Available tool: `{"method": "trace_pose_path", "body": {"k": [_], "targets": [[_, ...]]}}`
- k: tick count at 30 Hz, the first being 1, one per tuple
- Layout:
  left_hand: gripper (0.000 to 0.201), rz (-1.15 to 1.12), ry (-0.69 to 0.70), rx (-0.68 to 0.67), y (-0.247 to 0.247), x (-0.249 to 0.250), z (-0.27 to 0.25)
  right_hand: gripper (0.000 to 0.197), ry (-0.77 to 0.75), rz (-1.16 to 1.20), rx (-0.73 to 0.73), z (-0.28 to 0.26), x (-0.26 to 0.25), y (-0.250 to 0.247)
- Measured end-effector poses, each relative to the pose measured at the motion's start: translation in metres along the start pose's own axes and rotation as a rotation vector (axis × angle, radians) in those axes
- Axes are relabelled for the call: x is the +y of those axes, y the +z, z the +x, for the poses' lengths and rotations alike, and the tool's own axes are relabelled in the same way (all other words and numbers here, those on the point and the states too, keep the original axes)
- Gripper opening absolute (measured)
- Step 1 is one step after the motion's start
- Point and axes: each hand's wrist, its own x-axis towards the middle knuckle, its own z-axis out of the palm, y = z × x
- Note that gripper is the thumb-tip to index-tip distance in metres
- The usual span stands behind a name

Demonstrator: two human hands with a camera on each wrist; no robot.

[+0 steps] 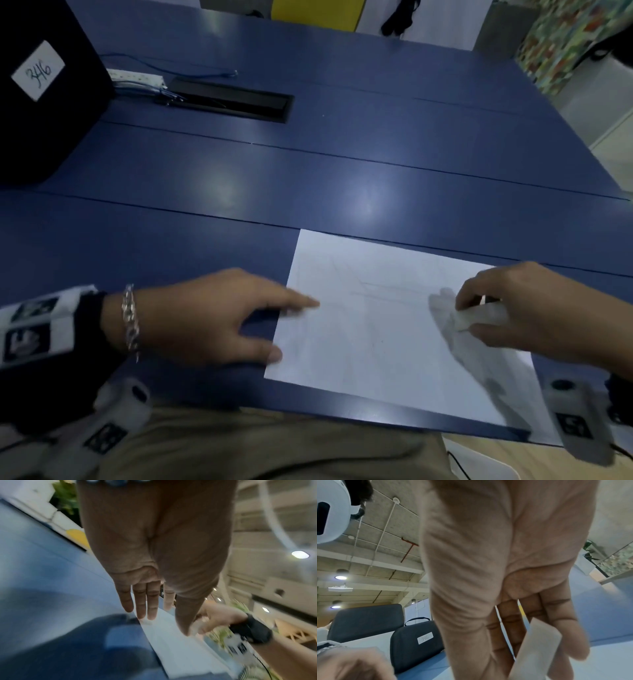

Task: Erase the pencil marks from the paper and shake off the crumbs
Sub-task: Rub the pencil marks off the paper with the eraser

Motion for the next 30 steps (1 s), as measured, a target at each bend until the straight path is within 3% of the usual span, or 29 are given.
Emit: {"method": "trace_pose_path", "body": {"k": [3,7,11,20,25,30], "targets": [[0.086,0.112,0.003,0.077,-0.007,-0.019,0.010,0.021,-0.092,0.056,0.115,0.006,-0.020,-0.005],[0.116,0.238,-0.083,-0.112,-0.006,-0.018,0.023,0.024,-0.323,0.130,0.157,0.015,-0.073,0.007],[0.139,0.364,-0.149,-0.171,0.004,-0.015,0.032,0.027,-0.490,0.097,0.144,0.032,-0.109,0.021],[0.148,0.363,-0.176,-0.149,0.014,-0.024,0.037,0.021,-0.567,-0.002,0.189,0.070,-0.141,0.024],[0.151,0.390,-0.202,-0.157,0.016,-0.024,0.037,0.024,-0.743,-0.024,-0.058,0.059,-0.141,0.027],[0.150,0.369,-0.196,-0.156,0.016,-0.024,0.038,0.021,-0.650,0.034,0.130,0.086,-0.138,0.014]]}}
